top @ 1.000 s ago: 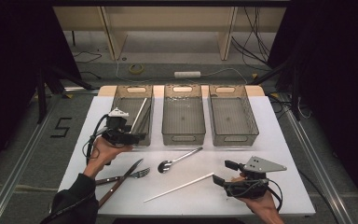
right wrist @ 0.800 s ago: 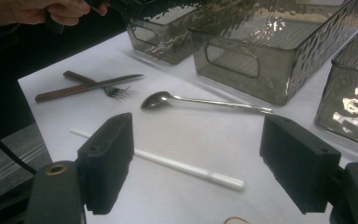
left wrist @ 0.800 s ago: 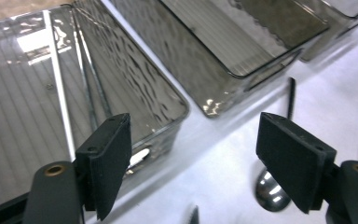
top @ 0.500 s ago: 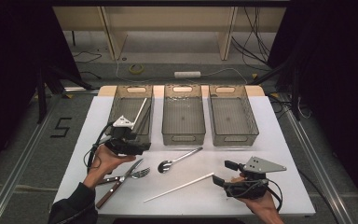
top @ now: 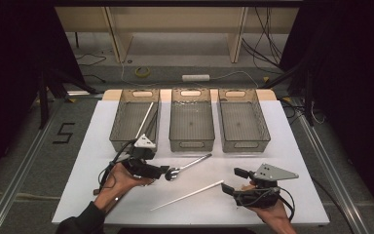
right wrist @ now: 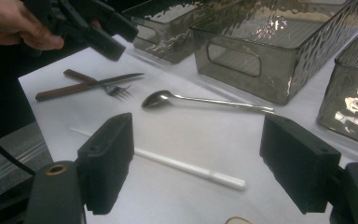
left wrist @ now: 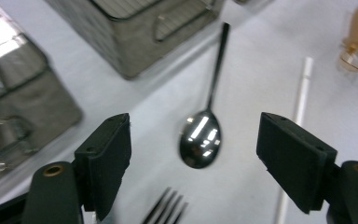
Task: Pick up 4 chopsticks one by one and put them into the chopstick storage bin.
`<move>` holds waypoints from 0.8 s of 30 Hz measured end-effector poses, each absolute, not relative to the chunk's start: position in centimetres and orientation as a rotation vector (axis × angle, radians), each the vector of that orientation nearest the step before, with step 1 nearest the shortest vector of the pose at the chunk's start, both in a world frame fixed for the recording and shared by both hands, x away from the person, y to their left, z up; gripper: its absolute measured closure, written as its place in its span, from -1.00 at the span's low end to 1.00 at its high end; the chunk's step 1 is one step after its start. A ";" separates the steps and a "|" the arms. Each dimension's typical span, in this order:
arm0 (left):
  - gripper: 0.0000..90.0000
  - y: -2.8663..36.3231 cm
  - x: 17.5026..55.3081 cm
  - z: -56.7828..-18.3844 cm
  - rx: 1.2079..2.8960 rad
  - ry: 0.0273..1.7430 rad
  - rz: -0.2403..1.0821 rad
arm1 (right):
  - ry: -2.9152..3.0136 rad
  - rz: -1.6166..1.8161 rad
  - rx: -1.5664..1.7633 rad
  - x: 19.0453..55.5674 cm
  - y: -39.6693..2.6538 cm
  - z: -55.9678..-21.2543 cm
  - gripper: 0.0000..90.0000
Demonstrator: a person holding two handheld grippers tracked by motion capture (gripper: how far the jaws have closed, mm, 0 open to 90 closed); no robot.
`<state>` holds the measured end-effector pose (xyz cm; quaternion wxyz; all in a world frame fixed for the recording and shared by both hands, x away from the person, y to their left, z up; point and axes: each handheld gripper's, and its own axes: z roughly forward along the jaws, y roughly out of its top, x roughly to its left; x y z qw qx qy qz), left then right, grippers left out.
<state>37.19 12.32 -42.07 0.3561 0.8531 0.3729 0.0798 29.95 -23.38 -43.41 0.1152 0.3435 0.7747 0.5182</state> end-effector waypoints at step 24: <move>0.00 6.6 34.0 -44.8 2.468 0.772 0.063 | 2.273 1.512 1.006 30.0 -23.4 -43.5 -0.40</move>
